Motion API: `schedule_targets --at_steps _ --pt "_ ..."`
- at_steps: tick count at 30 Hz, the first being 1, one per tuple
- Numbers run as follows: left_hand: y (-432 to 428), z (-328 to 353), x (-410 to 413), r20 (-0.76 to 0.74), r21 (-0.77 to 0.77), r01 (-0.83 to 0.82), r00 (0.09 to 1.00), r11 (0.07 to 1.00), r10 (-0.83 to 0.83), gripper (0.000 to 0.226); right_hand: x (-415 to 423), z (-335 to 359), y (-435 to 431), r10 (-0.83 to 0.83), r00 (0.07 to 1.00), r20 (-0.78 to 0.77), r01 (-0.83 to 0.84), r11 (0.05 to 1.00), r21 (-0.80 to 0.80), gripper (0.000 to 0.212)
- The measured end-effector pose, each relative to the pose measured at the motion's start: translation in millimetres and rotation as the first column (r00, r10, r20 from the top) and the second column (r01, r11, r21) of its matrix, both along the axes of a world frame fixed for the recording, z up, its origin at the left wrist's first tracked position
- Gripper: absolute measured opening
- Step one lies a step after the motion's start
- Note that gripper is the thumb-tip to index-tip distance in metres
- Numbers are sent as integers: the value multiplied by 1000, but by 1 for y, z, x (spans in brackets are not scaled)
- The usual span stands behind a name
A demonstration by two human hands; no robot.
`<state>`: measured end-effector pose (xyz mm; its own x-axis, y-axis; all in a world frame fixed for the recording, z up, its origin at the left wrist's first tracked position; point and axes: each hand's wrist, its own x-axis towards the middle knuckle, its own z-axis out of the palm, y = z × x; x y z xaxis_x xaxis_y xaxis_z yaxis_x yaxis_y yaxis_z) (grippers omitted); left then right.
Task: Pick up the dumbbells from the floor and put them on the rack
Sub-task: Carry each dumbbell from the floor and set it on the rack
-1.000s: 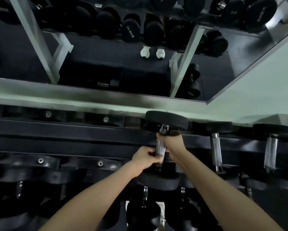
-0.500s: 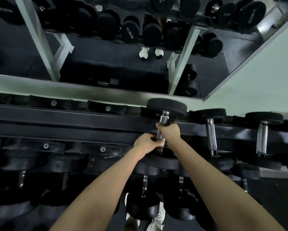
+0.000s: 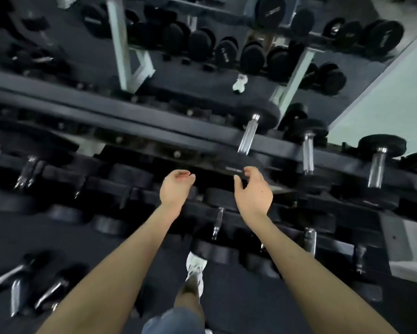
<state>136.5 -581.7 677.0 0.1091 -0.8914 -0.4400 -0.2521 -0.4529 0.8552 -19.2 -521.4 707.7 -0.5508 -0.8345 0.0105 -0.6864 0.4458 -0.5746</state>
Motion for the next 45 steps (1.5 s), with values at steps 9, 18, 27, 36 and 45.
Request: schedule_targets --at_steps 9,18,27,36,45 --pt "225 -55 162 192 235 -154 975 960 110 24 133 -60 152 332 908 255 -394 884 253 28" --pt "363 -101 301 316 413 -412 901 812 296 13 261 -122 225 524 757 391 -654 603 457 29" --pt "398 -205 407 154 619 -489 843 614 516 19 382 -219 243 551 747 371 -641 451 621 32" --pt "348 -384 439 19 797 -477 633 371 774 22 449 -399 216 667 681 303 -626 316 713 42" --pt "340 -618 414 31 874 -469 313 126 949 15 463 -634 190 854 385 351 -678 4 735 53"
